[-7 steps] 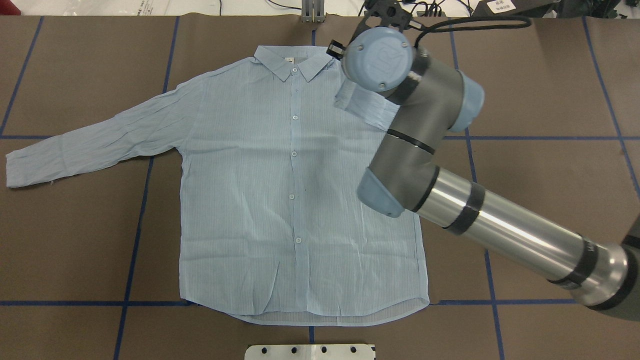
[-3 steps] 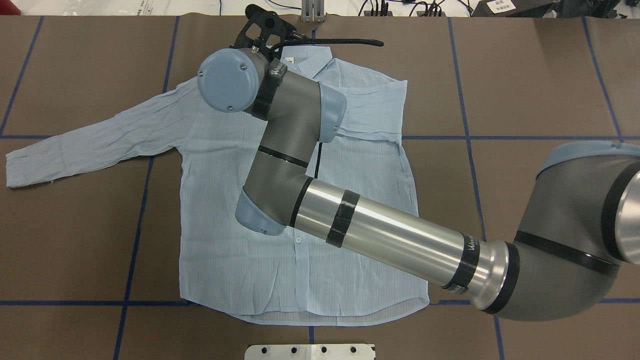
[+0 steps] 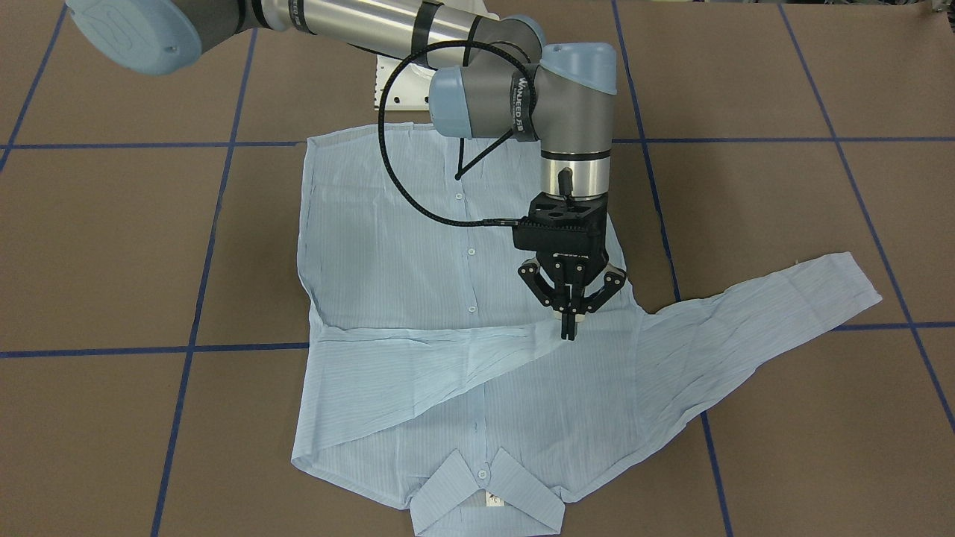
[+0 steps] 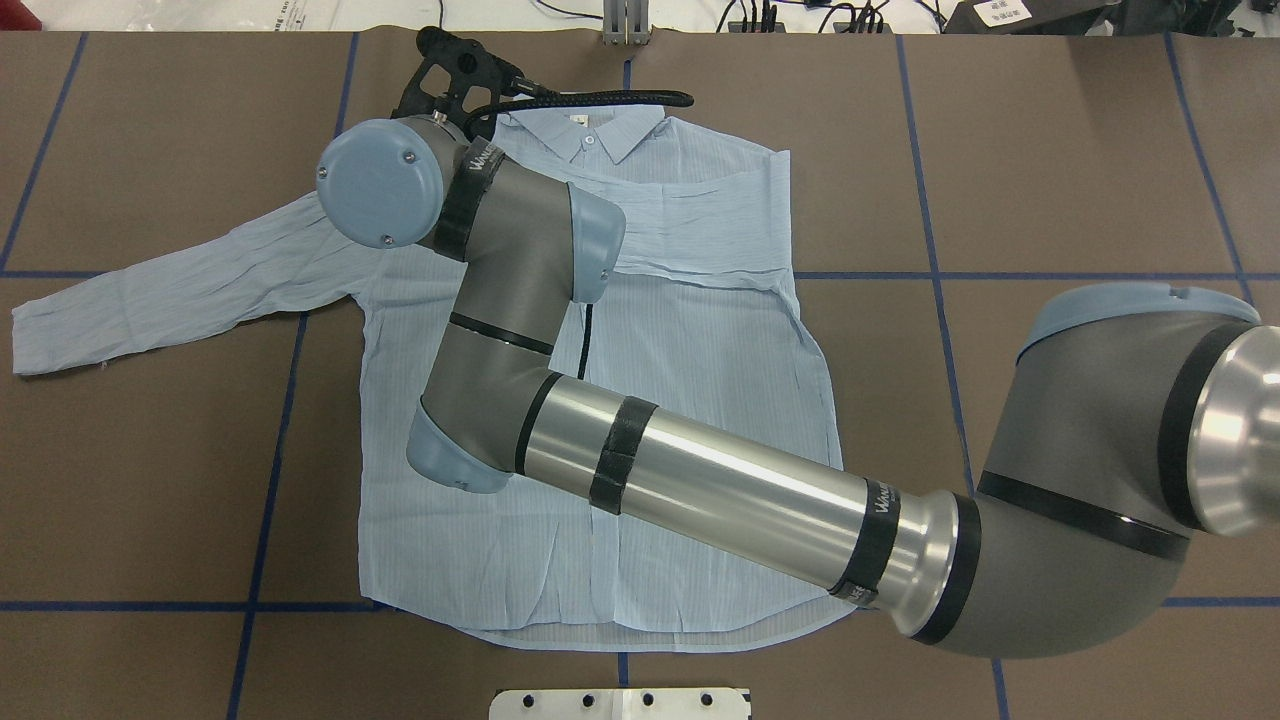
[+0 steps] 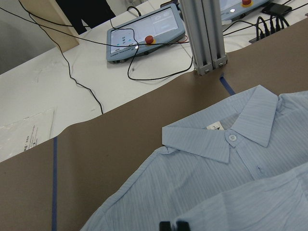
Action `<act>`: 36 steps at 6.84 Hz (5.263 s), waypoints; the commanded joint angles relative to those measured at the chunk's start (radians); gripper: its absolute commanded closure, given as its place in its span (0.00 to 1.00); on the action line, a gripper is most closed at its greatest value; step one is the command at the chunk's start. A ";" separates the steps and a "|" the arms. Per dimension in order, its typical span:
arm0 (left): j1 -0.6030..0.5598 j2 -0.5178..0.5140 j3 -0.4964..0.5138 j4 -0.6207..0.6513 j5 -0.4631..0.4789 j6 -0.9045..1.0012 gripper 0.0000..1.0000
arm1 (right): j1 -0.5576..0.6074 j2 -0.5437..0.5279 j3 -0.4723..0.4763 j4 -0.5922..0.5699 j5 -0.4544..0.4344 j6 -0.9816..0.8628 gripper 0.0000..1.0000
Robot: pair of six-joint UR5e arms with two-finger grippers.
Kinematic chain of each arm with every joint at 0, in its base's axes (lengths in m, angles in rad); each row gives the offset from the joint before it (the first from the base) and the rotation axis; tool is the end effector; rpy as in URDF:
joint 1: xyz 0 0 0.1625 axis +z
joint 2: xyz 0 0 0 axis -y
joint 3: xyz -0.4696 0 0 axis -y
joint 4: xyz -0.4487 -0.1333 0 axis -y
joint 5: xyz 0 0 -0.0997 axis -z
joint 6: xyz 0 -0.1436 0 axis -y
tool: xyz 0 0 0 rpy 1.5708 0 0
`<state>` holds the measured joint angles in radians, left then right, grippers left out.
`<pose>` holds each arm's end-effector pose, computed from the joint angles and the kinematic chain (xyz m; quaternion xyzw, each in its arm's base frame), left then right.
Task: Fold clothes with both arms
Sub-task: 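Carry the held cuff across the shirt toward the collar with the right gripper, then release the sleeve and withdraw the right arm while the left gripper nears the cuff, then grasp the cuff of the sleeve nearest the left gripper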
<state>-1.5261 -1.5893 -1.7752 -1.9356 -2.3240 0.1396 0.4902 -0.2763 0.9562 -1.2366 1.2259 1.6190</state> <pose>-0.0088 -0.5883 0.5647 0.2857 0.3388 0.1880 0.8765 -0.7685 -0.6162 -0.0047 0.2512 -0.4339 0.3094 0.8080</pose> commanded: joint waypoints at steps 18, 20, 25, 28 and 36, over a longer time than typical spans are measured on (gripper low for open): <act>0.515 0.134 0.491 -1.036 0.313 -1.083 0.30 | 0.617 -0.833 0.832 -0.198 0.917 -0.890 0.00; 0.537 0.152 0.493 -1.037 0.337 -1.081 0.30 | 0.617 -0.834 0.834 -0.198 0.916 -0.889 0.00; 0.538 0.161 0.493 -1.037 0.345 -1.063 0.50 | 0.617 -0.844 0.834 -0.196 0.912 -0.889 0.00; 0.537 0.160 0.493 -1.037 0.359 -1.062 0.71 | 0.617 -0.851 0.834 -0.196 0.912 -0.893 0.00; 0.437 0.067 0.407 -0.987 0.204 -1.026 1.00 | 0.617 -0.863 0.855 -0.196 0.914 -0.881 0.00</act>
<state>-1.0507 -1.4601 -1.3542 -2.9435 -2.0827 -0.8895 1.1075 -1.1374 1.8081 -1.4327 2.1387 0.7367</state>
